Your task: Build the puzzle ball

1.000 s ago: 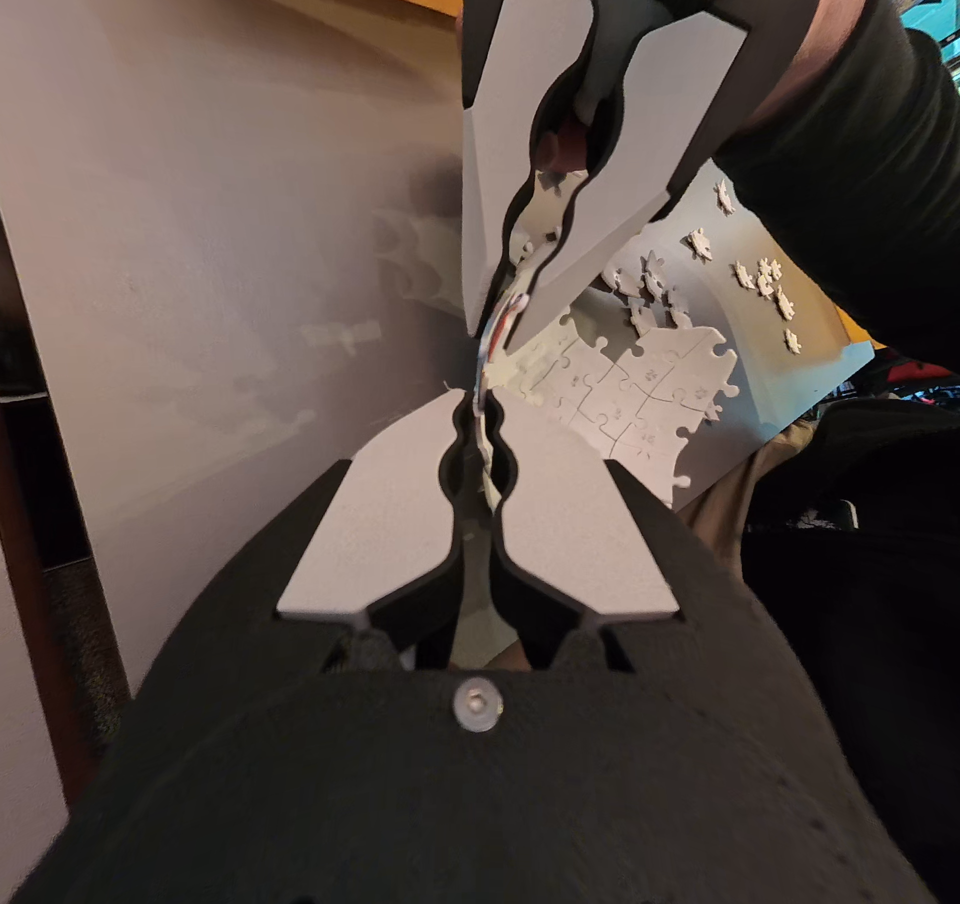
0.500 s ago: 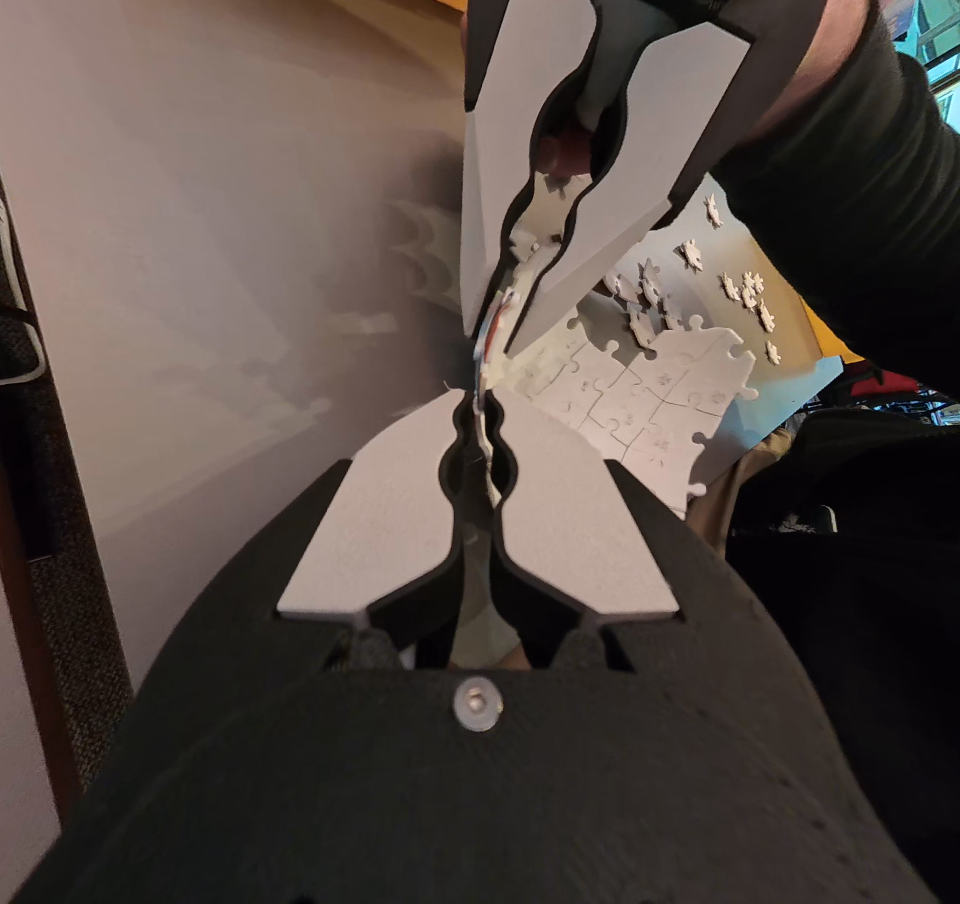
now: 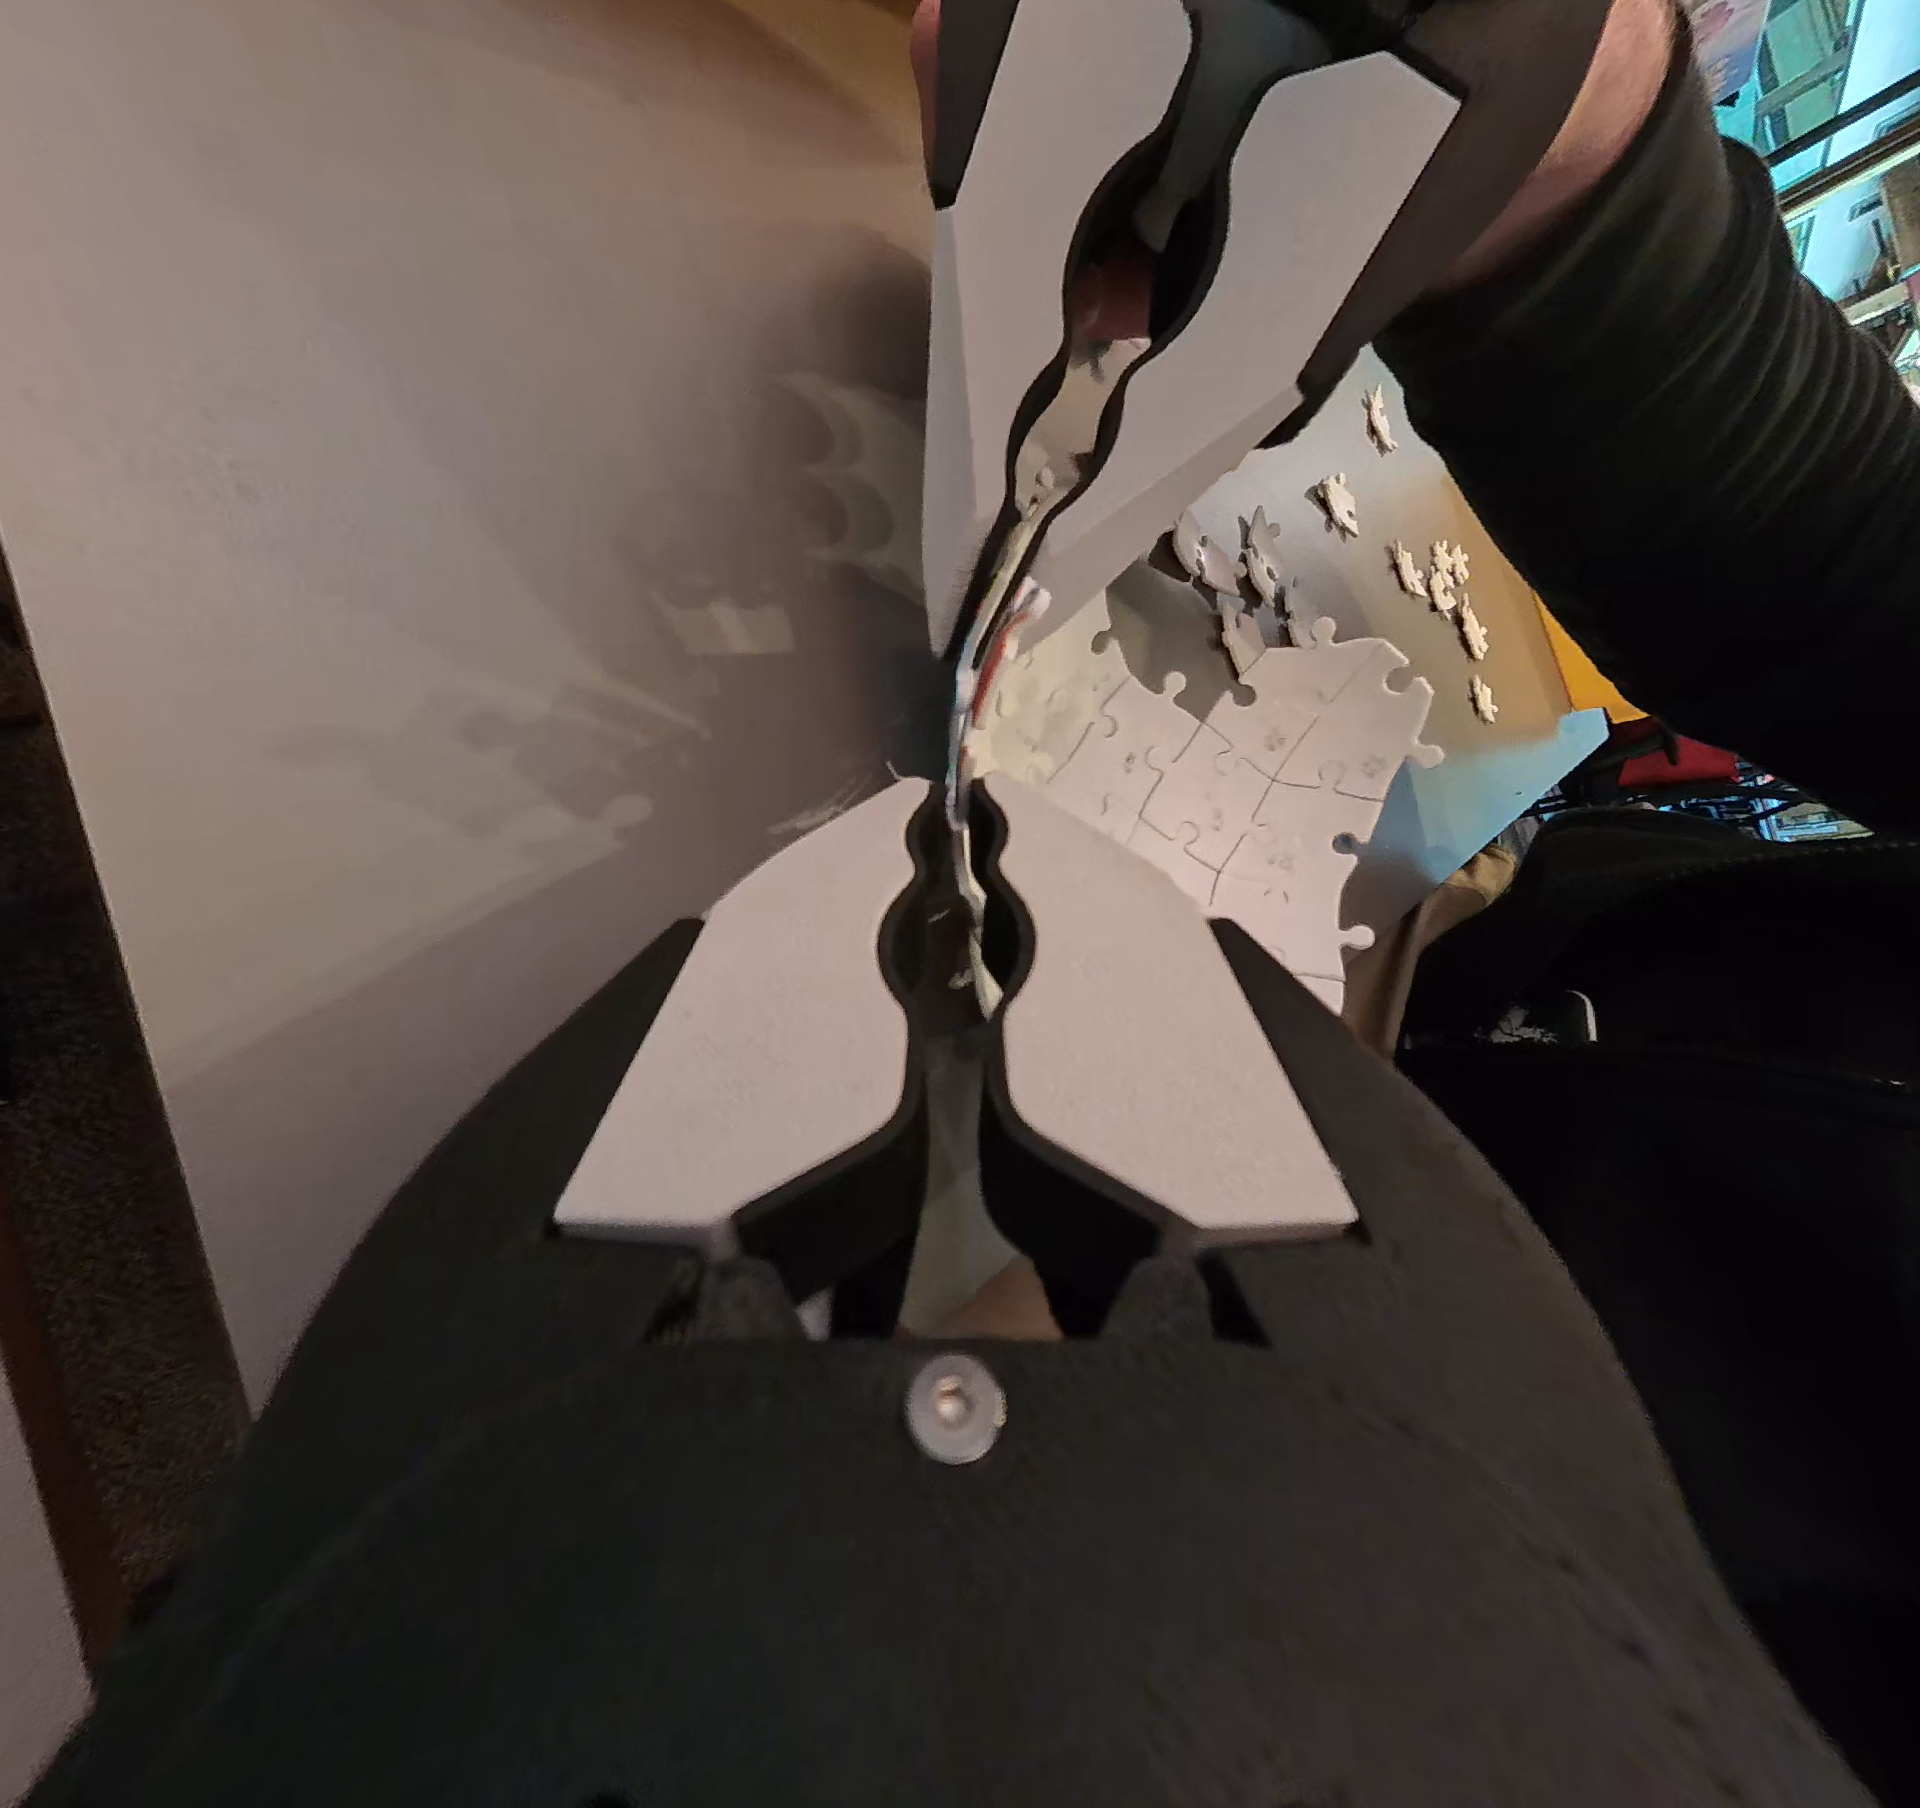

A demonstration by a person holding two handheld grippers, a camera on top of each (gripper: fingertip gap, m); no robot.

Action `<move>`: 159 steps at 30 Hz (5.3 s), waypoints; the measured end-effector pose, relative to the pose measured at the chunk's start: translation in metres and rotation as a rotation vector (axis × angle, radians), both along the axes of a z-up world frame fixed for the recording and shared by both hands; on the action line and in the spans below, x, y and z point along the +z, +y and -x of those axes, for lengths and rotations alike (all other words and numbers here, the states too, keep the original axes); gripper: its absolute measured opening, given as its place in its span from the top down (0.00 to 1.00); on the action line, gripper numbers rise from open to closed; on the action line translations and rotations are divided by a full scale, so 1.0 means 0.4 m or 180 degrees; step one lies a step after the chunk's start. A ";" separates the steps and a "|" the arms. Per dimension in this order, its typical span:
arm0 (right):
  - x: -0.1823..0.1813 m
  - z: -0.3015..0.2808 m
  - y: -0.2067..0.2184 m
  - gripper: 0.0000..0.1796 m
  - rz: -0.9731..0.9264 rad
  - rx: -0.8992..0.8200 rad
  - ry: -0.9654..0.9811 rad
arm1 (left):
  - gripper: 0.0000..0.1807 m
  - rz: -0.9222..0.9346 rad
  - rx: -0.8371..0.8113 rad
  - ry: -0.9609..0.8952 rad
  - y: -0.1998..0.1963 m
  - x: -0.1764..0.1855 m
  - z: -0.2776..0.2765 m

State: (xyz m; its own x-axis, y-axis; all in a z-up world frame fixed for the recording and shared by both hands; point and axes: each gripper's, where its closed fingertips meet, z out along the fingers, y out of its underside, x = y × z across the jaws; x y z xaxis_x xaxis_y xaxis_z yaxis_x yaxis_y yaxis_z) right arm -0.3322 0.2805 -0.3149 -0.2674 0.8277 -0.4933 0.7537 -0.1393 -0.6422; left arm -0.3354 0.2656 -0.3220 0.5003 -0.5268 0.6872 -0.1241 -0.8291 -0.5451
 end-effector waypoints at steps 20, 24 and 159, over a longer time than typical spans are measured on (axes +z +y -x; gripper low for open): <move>-0.004 -0.003 -0.004 0.92 -0.0087 0.0012 -0.0076 | 0.98 0.0131 -0.0099 0.0124 -0.014 -0.007 0.003; -0.007 0.004 -0.009 0.91 -0.0125 0.0070 -0.0123 | 0.98 0.0151 -0.0104 0.0148 -0.016 -0.012 0.003; -0.007 -0.052 -0.007 1.00 -0.0079 -0.0381 0.0056 | 0.96 0.0210 -0.0366 0.0674 -0.044 -0.037 0.009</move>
State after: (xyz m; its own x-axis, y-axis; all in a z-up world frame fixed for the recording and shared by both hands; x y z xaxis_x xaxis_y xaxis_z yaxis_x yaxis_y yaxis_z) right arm -0.3116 0.2776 -0.3179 -0.1742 0.8662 -0.4683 0.7213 -0.2115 -0.6596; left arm -0.3392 0.2481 -0.3368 0.5760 -0.5462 0.6082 -0.3255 -0.8358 -0.4422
